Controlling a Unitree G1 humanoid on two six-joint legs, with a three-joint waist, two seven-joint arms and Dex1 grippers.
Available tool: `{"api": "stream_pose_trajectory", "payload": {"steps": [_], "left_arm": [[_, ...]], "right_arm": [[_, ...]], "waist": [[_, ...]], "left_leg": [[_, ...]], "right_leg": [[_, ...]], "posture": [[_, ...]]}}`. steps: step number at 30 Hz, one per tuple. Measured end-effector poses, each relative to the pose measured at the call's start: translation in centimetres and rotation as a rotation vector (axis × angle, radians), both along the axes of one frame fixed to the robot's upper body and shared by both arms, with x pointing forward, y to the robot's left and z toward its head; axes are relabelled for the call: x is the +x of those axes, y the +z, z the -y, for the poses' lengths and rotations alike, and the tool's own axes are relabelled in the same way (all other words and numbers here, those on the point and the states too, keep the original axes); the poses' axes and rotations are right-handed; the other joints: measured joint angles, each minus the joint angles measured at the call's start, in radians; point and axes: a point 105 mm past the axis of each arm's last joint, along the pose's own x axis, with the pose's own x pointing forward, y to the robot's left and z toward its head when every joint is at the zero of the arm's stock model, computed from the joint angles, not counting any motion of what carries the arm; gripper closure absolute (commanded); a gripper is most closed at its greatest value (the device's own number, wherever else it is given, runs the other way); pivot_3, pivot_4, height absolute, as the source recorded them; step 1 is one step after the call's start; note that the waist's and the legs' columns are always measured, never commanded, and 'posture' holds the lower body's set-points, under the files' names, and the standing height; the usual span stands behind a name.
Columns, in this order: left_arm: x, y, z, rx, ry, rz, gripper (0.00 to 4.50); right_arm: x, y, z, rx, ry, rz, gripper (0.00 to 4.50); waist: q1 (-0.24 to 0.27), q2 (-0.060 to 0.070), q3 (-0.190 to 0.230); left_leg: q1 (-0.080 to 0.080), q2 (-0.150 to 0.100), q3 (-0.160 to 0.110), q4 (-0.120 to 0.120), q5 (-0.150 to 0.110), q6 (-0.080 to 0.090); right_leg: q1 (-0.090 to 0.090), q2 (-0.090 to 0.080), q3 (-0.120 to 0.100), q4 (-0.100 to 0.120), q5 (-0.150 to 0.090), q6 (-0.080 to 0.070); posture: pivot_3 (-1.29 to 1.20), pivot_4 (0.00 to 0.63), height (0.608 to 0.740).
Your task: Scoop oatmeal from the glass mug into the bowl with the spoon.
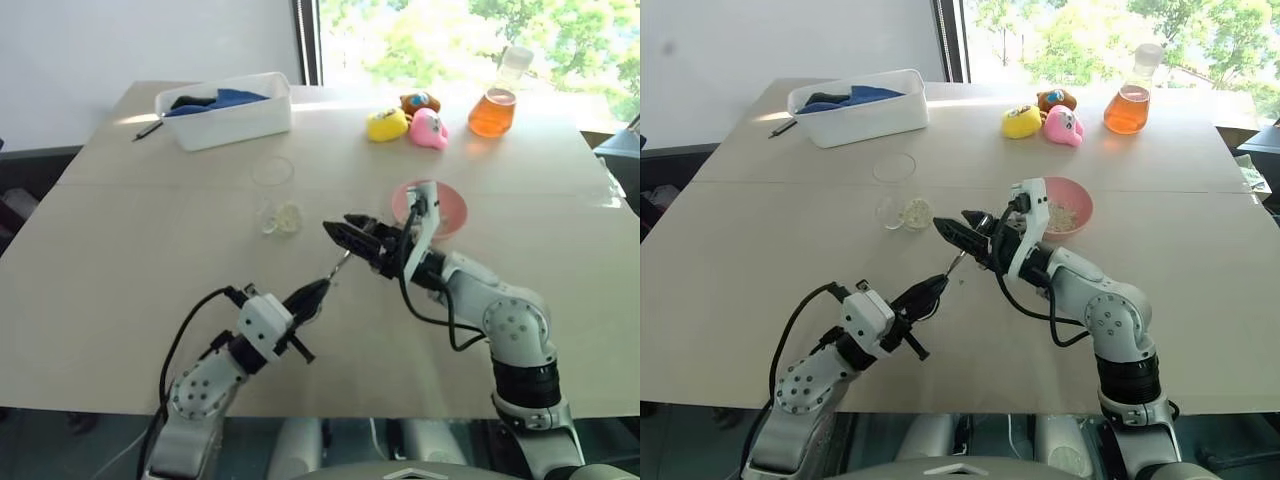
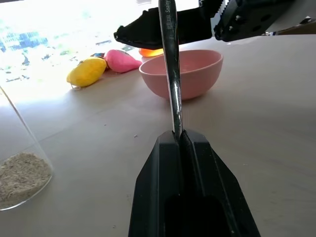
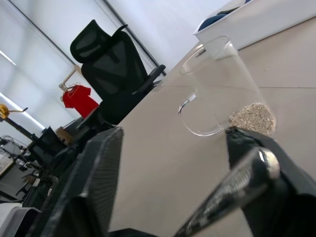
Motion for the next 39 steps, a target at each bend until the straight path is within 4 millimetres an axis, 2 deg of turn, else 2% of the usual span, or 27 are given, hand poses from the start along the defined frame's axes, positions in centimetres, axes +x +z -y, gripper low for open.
{"api": "stream_pose_trajectory", "payload": {"steps": [4, 9, 11, 12, 14, 16, 17, 18, 20, 21, 25, 29, 35, 39], "left_arm": [[0.0, 0.0, 0.0, 0.001, 0.0, 0.002, 4.5], [0.2, 0.0, -0.2, 0.013, 0.001, 0.004, 4.5], [0.3, 0.1, -0.3, 0.025, -0.001, 0.008, 3.85], [0.4, 0.2, -0.5, 0.027, 0.006, 0.014, 3.66], [0.8, 0.6, -1.0, 0.029, 0.036, 0.03, 2.76], [1.6, 1.5, -2.9, 0.04, 0.149, 0.082, 1.66], [1.6, 1.6, -3.0, 0.043, 0.158, 0.088, 1.53], [1.8, 1.8, -3.4, 0.047, 0.186, 0.103, 0.99], [2.1, 2.4, -4.3, 0.006, 0.266, 0.131, 0.28], [2.6, 3.3, -5.2, -0.029, 0.343, 0.169, 0.11], [3.6, 5.9, -7.4, -0.003, 0.531, 0.277, 0.11], [5.6, 5.6, -8.7, 0.016, 0.643, 0.222, 0.11], [8.0, 4.5, -8.2, 0.03, 0.625, 0.138, 0.11], [8.9, 4.4, -8.4, 0.043, 0.632, 0.123, 0.11]], "right_arm": [[0.0, -0.1, 0.2, 0.004, 0.002, -0.006, 4.48], [-0.2, 0.1, -0.1, 0.011, 0.012, 0.003, 4.48], [-0.2, 0.1, -0.1, 0.011, 0.013, 0.003, 4.5], [-0.1, 0.1, 0.0, 0.008, 0.007, 0.003, 4.5], [0.1, 0.2, 0.4, 0.006, -0.011, 0.005, 4.5], [0.6, 0.4, 0.9, 0.008, -0.04, 0.008, 4.5], [0.6, 0.4, 1.0, 0.009, -0.044, 0.008, 4.5], [0.7, 0.5, 1.2, 0.011, -0.053, 0.007, 4.5], [0.8, 0.5, 1.3, 0.012, -0.061, 0.005, 4.5], [0.9, 0.5, 1.4, 0.011, -0.064, 0.004, 4.5], [1.2, 0.1, 1.5, 0.007, -0.073, -0.008, 4.5], [1.3, -0.1, 1.5, 0.005, -0.074, -0.016, 4.5], [1.4, 0.1, 1.4, 0.001, -0.079, -0.007, 4.5], [1.4, 0.1, 1.3, 0.002, -0.08, -0.005, 4.5]], "waist": [[0.0, 0.0, 0.0], [-0.001, 0.0, 0.0], [-0.001, 0.0, 0.0], [-0.001, 0.0, 0.0], [0.0, 0.0, 0.0], [0.0, 0.0, 0.0], [0.0, 0.0, 0.0], [-0.001, 0.0, 0.0], [-0.001, 0.0, 0.0], [0.0, 0.0, 0.0], [0.002, 0.0, 0.0], [0.002, 0.0, 0.0], [0.002, 0.0, 0.0], [0.001, 0.0, 0.0]], "left_leg": [[0.0, 0.0, 0.0, 0.0, 0.0, 0.0], [0.0, 0.0, 0.0, 0.0, 0.0, 0.0], [0.0, 0.0, 0.0, 0.0, 0.0, 0.0], [0.0, 0.0, 0.0, 0.0, 0.0, 0.0], [0.0, 0.0, 0.0, 0.0, 0.0, 0.0], [0.0, 0.0, 0.0, 0.0, 0.0, 0.0], [0.0, 0.0, 0.0, 0.0, 0.0, 0.0], [0.0, 0.0, 0.0, 0.0, 0.0, 0.0], [-0.001, 0.0, 0.0, 0.0, 0.0, 0.0], [-0.001, 0.0, 0.0, 0.0, 0.0, 0.0], [-0.001, 0.0, 0.0, 0.0, 0.0, 0.0], [-0.001, 0.0, 0.0, 0.001, 0.0, 0.0], [-0.001, 0.0, 0.0, 0.001, 0.0, 0.0], [-0.002, 0.0, 0.001, 0.001, 0.0, -0.001]], "right_leg": [[0.0, 0.001, 0.0, 0.0, 0.0, 0.0], [0.0, 0.001, 0.0, 0.0, 0.0, 0.0], [0.0, 0.001, 0.0, 0.0, 0.0, 0.0], [0.0, 0.001, 0.0, 0.0, 0.0, 0.0], [0.0, 0.001, 0.0, 0.0, 0.0, 0.0], [0.0, 0.001, 0.0, 0.0, 0.0, 0.0], [0.0, 0.001, 0.0, 0.0, 0.0, 0.0], [0.0, 0.001, 0.001, 0.0, 0.0, 0.0], [-0.001, 0.001, 0.001, 0.0, 0.0, 0.0], [-0.001, 0.0, 0.001, 0.0, 0.0, 0.0], [-0.001, 0.001, 0.0, 0.0, 0.0, 0.0], [-0.001, 0.003, 0.0, 0.001, 0.0, 0.0], [-0.001, 0.003, -0.001, 0.001, 0.0, 0.0], [-0.002, 0.003, 0.0, 0.001, 0.0, 0.0]], "posture": [[0.0, 0.15, 0.74], [0.0, 0.15, 0.74], [0.0, 0.15, 0.74], [0.0, 0.15, 0.74], [0.0, 0.15, 0.74], [0.0, 0.15, 0.74], [0.0, 0.15, 0.74], [0.0, 0.15, 0.74], [0.0, 0.15, 0.74], [0.0, 0.15, 0.74], [0.0, 0.15, 0.74], [0.0, 0.15, 0.74], [0.0, 0.15, 0.74], [0.0, 0.15, 0.74]]}}
